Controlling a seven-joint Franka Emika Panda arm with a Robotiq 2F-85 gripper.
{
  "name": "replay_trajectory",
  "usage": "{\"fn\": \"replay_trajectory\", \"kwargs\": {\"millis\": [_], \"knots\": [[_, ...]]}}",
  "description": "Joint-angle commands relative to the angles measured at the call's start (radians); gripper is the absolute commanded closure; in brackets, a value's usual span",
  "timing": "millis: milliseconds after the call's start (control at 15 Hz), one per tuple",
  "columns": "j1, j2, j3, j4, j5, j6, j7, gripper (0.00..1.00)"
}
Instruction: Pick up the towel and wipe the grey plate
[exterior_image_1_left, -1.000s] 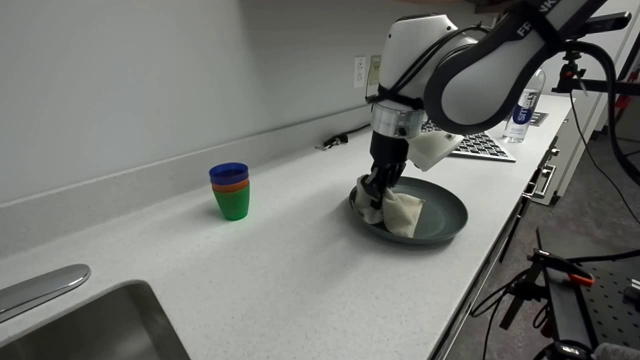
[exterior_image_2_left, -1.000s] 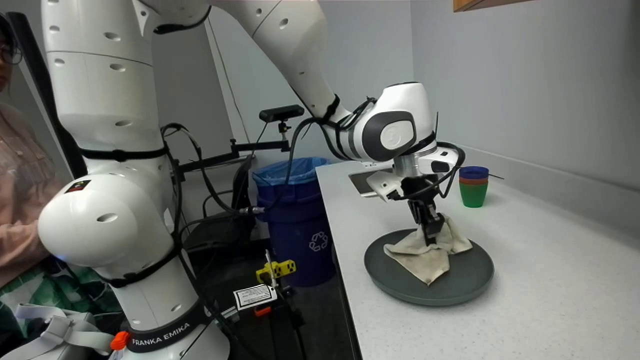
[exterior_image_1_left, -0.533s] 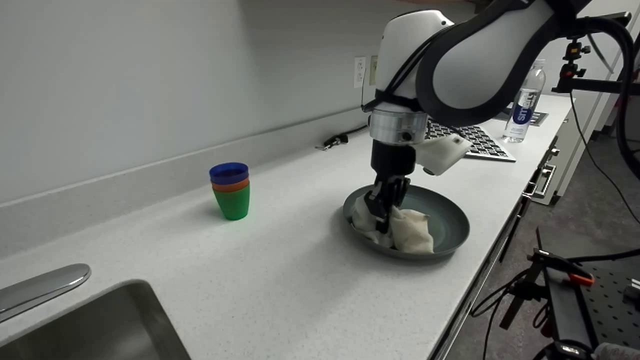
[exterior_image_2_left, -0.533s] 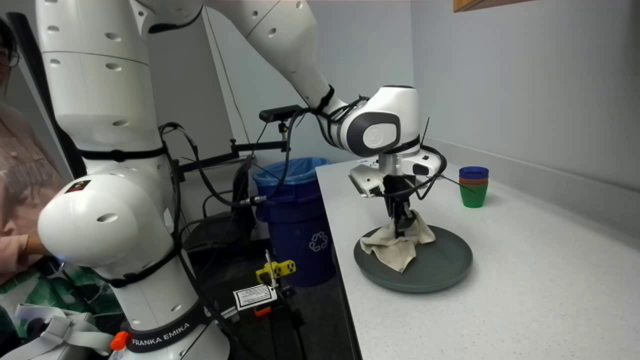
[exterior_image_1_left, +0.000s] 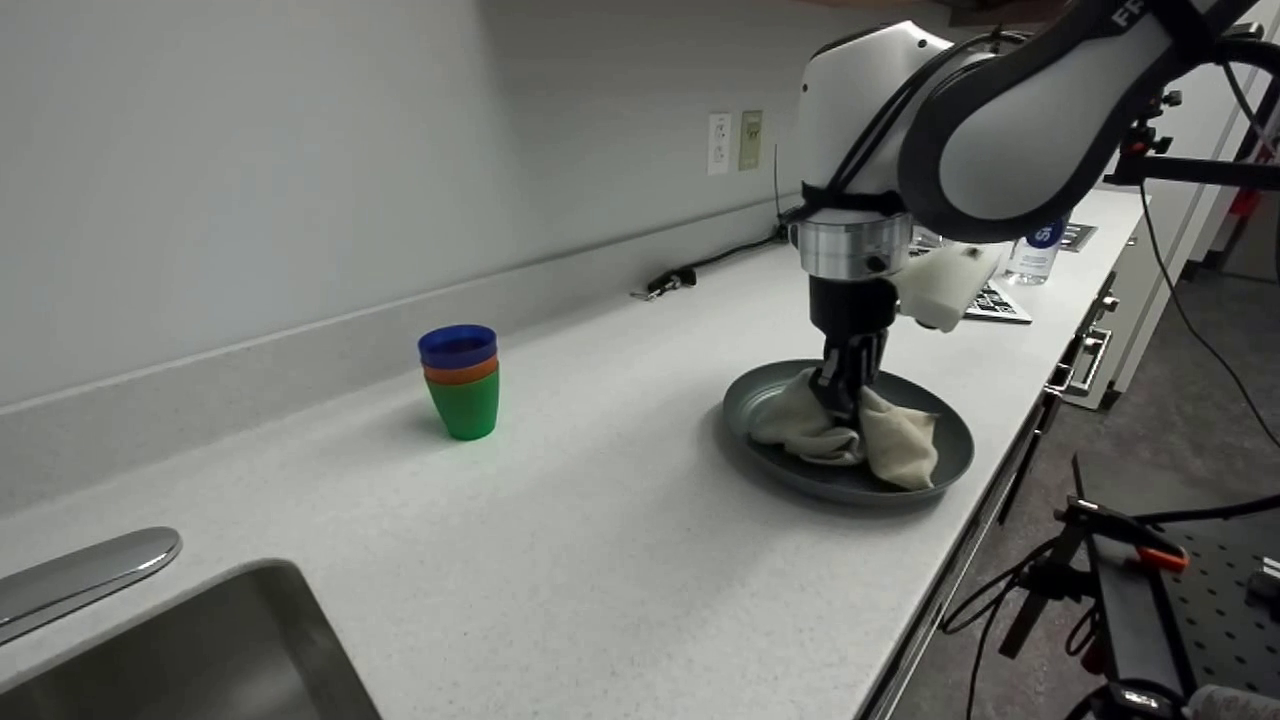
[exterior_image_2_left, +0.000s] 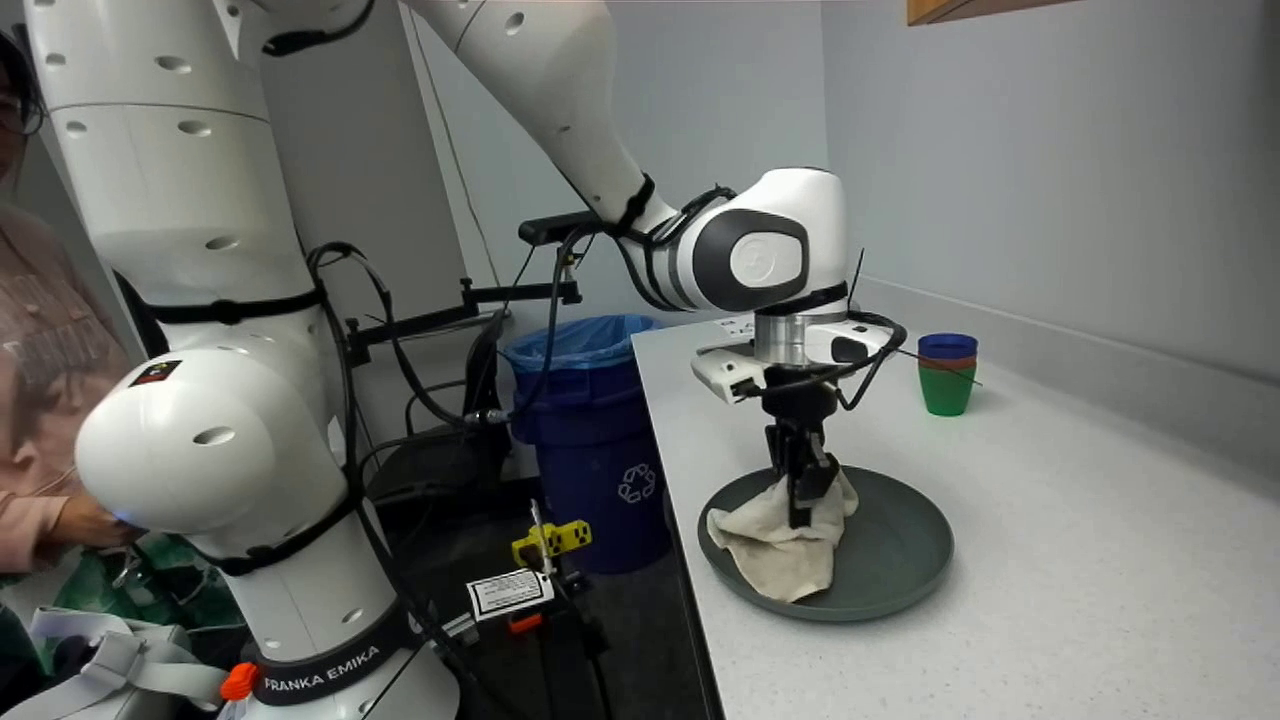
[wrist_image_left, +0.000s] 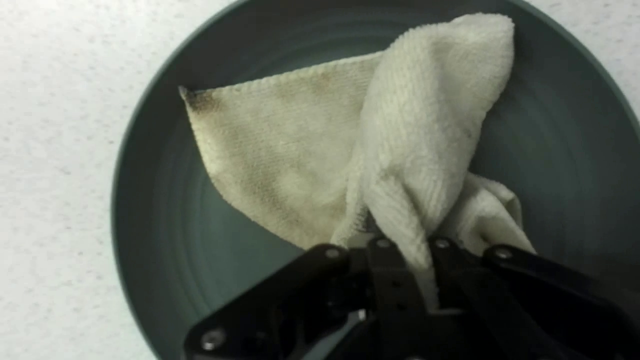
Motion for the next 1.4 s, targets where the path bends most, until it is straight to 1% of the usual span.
{"fn": "replay_trajectory", "kwargs": {"millis": [0,133,333,467,600,800,933,1133,1200,1333], "knots": [[-0.002,-0.018,-0.045,-0.01,-0.191,-0.001,0.116,0.98],[-0.001,0.0,-0.067,0.007,-0.314,0.022,0.201,0.98],[0.001,0.031,-0.088,0.04,-0.45,0.072,0.337,0.98],[0.005,0.059,-0.093,0.064,-0.497,0.11,0.415,0.98],[0.012,0.09,-0.089,0.088,-0.51,0.144,0.472,0.98],[0.027,0.135,-0.082,0.12,-0.475,0.203,0.527,0.98],[0.036,0.156,-0.071,0.132,-0.424,0.236,0.529,0.98],[0.038,0.155,-0.017,0.116,-0.228,0.278,0.436,0.98],[0.032,0.145,0.015,0.105,-0.14,0.276,0.381,0.98],[0.031,0.123,0.063,0.091,-0.002,0.249,0.272,0.98]]}}
